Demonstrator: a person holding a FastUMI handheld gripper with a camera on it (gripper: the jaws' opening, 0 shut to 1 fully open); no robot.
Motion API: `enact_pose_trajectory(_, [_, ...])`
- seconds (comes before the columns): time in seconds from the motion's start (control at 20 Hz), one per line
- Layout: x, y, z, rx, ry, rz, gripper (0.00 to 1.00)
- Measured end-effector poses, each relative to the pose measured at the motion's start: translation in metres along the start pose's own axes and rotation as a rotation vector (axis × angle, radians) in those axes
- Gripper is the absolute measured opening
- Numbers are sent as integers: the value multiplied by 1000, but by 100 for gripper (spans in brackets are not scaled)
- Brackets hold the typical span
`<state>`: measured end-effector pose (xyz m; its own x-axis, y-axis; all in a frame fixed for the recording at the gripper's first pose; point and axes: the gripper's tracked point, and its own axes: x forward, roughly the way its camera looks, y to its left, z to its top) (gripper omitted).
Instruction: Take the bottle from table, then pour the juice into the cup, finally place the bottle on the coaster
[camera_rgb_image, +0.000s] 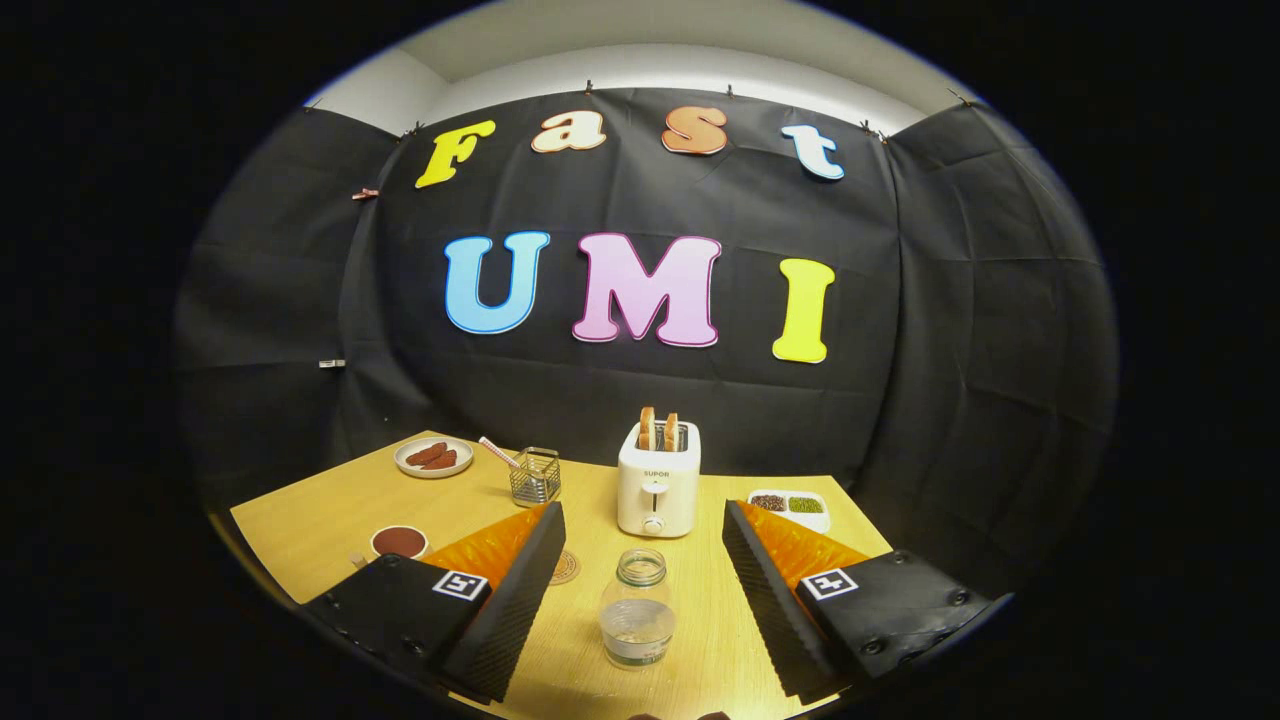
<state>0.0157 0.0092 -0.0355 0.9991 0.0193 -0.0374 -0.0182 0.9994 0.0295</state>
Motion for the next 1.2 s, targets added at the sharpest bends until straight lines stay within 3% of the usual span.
enact_pose_trajectory(1.2, [37,7,-127,-9,155,63,98])
